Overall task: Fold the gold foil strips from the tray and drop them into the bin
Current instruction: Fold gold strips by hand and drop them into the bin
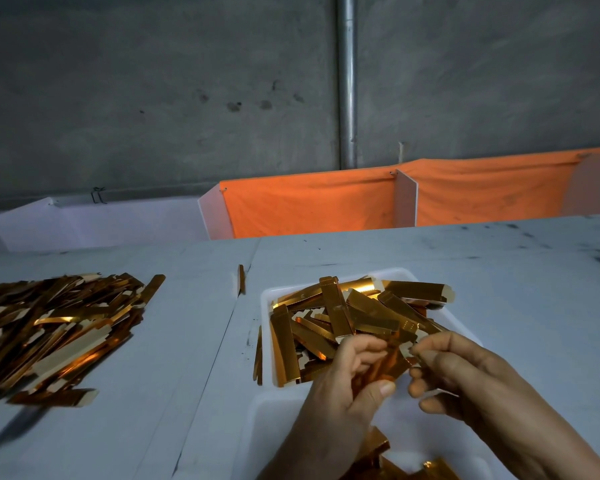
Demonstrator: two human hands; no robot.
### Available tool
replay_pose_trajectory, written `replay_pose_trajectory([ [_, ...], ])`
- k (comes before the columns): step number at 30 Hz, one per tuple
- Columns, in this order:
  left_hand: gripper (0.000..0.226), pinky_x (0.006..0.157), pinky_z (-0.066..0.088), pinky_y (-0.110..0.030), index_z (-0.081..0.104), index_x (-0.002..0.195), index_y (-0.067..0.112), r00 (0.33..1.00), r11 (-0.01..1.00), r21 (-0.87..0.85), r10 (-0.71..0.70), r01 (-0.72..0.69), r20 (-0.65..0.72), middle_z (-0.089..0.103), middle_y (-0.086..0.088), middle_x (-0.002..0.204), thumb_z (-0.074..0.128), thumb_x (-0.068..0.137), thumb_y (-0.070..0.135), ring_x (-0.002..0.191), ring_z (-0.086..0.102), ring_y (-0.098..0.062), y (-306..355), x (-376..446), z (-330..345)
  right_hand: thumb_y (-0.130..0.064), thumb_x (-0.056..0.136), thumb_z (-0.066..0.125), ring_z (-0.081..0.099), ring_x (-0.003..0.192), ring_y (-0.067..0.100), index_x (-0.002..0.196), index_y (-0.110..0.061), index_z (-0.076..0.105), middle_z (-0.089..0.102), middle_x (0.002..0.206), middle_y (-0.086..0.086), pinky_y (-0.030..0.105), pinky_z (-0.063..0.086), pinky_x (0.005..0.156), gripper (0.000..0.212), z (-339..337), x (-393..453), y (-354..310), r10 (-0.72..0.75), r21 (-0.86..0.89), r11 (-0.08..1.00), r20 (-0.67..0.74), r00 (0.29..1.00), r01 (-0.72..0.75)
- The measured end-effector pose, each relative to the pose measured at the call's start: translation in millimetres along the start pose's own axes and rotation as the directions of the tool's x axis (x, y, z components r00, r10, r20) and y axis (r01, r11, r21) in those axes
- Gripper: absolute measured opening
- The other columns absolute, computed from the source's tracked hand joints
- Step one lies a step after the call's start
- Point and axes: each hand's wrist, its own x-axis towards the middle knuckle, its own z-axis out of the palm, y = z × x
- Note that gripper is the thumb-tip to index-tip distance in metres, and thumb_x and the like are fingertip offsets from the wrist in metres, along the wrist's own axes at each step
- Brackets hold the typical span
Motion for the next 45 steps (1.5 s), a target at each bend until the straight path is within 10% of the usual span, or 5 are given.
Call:
replay_pose_trajectory([
  [13,0.025,0.072,0.046,-0.006,0.047,0.098,0.052,0.998,0.996,-0.091,0.015,-0.020,-0.056,0.059,0.031,0.101,0.057,0.078,0.041,0.102,0.055,0.009,2,-3,-6,-0.002,0.086,0.063,0.065,0.061,0.018,0.078,-0.009,0.071,0.063,0.071,0.020,0.022,0.053,0.053,0.013,0,0,3,-0.122,-0.088,0.989,0.011,0.993,0.122],
  [30,0.029,0.078,0.040,-0.004,0.043,0.102,0.056,0.998,0.993,0.111,0.047,-0.042,-0.037,0.053,0.036,0.105,0.060,0.087,0.038,0.104,0.044,0.020,-5,-1,-6,-0.002,0.086,0.063,0.056,0.050,0.017,0.086,-0.010,0.061,0.055,0.059,0.004,0.022,0.049,0.050,0.008,5,1,8,-0.223,-0.243,0.946,-0.009,0.975,0.214],
  [45,0.031,0.083,0.038,-0.008,0.042,0.099,0.062,0.997,0.998,0.028,0.063,-0.062,-0.051,0.050,0.041,0.107,0.056,0.076,0.048,0.107,0.045,0.018,3,-3,-6,-0.005,0.087,0.056,0.052,0.045,0.020,0.087,-0.006,0.059,0.054,0.054,0.014,0.026,0.045,0.045,0.003,6,8,12,-0.080,0.107,0.991,0.013,0.997,0.078],
])
